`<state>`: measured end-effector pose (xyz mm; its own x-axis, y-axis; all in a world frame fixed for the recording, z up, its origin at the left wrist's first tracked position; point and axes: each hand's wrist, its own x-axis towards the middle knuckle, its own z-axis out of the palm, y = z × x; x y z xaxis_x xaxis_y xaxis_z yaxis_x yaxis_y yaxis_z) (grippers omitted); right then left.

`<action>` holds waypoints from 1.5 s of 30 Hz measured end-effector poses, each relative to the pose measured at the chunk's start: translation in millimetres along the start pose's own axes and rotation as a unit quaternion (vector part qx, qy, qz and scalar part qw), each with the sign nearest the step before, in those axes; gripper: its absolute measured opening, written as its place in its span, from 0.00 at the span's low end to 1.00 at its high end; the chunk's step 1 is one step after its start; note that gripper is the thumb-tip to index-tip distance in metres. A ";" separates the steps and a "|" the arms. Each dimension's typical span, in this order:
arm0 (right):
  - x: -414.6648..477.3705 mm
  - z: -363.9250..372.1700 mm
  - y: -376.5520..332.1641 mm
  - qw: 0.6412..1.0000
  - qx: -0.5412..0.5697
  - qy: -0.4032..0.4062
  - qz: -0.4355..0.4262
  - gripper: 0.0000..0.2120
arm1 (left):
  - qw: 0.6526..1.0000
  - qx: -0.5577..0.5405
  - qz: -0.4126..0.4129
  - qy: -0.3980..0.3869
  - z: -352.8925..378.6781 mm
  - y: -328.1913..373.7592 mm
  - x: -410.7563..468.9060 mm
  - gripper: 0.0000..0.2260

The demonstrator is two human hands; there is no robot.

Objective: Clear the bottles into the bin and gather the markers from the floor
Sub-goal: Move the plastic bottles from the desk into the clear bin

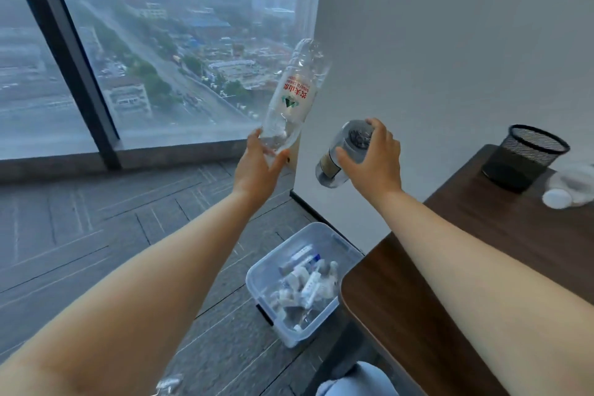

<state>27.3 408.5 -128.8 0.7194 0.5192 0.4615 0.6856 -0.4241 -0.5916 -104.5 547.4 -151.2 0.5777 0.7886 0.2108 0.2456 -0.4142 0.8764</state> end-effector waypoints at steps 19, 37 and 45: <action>9.6 55.5 24.4 0.966 -0.126 -0.204 0.094 0.33 | 0.969 0.153 -0.115 -0.153 29.2 -86.7 8.6 0.29; -9.9 10.1 9.7 0.974 -0.064 -0.213 0.038 0.17 | 0.975 0.178 -0.015 -0.133 26.0 -29.1 -14.2 0.11; -28.5 -53.5 15.8 0.984 -0.067 -0.165 0.016 0.11 | 0.980 0.160 0.082 -0.081 38.5 48.0 -45.3 0.09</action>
<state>23.7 347.2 -115.9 0.6802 0.7075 0.1920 0.6884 -0.5265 -0.4989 -89.0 474.3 -135.4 0.7398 0.6273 0.2434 0.3559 -0.6717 0.6497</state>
